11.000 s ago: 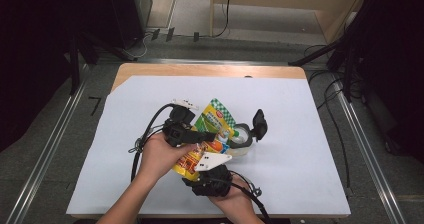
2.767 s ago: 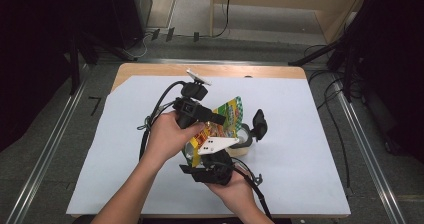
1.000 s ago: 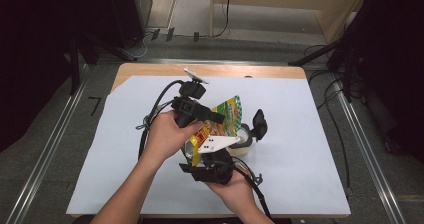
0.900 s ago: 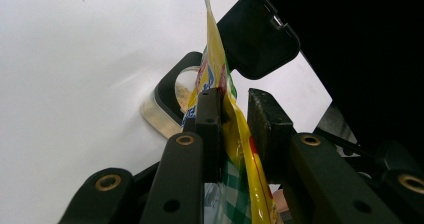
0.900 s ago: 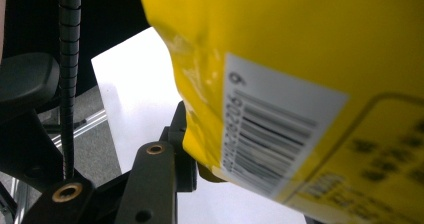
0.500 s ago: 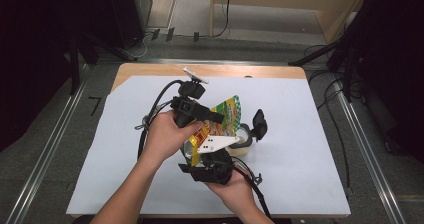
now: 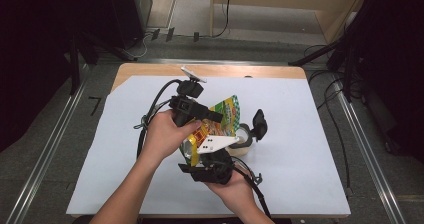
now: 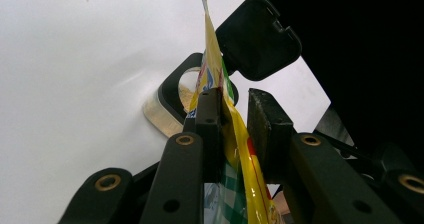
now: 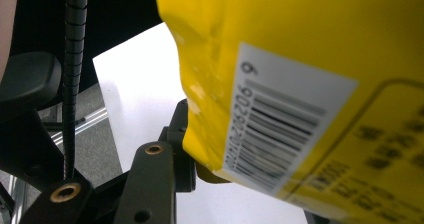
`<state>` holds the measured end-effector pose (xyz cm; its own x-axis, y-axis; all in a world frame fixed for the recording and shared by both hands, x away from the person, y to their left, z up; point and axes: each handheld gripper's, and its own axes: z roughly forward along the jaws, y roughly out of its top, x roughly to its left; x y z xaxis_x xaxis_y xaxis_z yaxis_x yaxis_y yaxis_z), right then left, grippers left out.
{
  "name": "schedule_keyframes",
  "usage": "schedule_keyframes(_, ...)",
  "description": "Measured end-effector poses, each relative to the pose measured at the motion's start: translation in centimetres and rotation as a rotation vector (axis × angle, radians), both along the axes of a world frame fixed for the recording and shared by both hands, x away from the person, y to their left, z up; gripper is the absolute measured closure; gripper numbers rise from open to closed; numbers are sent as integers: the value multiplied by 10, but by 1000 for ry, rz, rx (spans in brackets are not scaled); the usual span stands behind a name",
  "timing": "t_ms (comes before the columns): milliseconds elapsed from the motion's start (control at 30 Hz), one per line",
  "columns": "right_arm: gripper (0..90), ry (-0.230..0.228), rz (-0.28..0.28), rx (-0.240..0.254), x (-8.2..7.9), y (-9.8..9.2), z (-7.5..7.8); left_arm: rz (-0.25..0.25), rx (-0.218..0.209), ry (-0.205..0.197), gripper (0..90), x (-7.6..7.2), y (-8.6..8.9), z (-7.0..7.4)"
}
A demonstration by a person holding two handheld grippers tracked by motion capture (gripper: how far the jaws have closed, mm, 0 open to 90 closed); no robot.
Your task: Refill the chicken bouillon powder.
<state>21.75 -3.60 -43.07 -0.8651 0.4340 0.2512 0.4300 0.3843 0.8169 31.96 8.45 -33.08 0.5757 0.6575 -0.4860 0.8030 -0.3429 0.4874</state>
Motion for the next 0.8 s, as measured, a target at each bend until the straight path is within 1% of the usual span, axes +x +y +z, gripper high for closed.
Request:
schedule_keyframes(167, 629, -4, 3, -1, 1, -1, -1, 3, 1, -8, 762, 0, -1, -1)
schedule_keyframes(400, 629, -5, 4, -9, 2, -2, -1, -11, 6, -6, 761, 1, -1, -1)
schedule_keyframes(467, 629, -5, 5, -8, 2, -2, -1, -4, 2, -3, 761, 2, -1, -2)
schedule_keyframes(800, 629, 0, 7, -10, 4, -1, -1, -8, -6, 7, 761, 5, 1, -3)
